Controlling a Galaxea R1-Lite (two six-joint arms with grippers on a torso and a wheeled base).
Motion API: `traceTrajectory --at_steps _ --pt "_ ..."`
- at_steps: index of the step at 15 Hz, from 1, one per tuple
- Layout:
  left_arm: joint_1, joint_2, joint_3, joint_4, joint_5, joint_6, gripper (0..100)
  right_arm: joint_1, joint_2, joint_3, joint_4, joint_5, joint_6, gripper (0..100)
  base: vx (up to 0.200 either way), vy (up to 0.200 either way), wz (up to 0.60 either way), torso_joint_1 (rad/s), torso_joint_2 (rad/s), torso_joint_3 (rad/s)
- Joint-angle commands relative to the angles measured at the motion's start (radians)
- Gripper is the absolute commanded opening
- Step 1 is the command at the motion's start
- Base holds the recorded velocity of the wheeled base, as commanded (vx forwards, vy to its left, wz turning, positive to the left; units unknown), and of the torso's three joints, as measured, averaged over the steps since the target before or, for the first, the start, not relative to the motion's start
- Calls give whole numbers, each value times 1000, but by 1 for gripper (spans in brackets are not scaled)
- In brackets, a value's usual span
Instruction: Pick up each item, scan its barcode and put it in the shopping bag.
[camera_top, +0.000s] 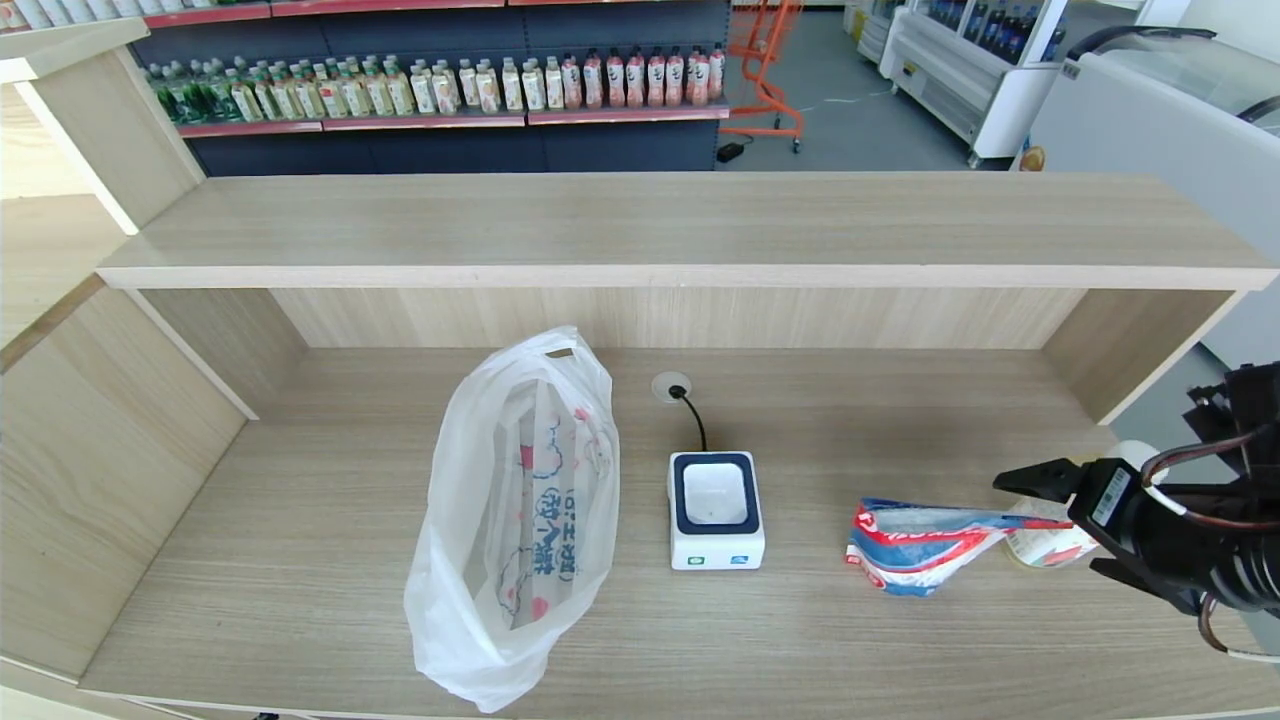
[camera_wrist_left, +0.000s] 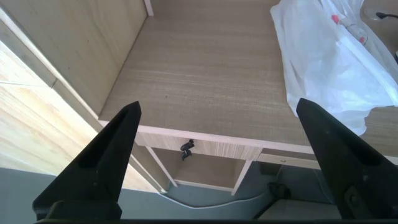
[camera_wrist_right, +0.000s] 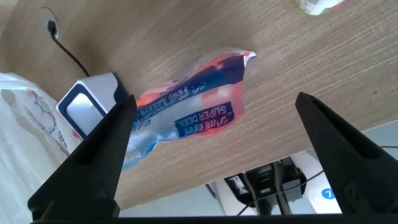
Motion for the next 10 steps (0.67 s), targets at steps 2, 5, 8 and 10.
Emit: traceTrajectory --at_steps 2,5,8,10 --pt "0 0 0 0 1 0 100 23 127 2 -95 -1 -2 100 0 0 0 0 0 0" --pt "0 0 0 0 1 0 100 31 213 1 -155 -1 2 100 0 0 0 0 0 0" --pt "0 0 0 0 1 0 100 55 262 -8 -172 -1 0 0 0 0 0 0 0 0" --pt "0 0 0 0 1 0 100 72 300 -8 -201 -4 -8 0 0 0 0 0 0 0"
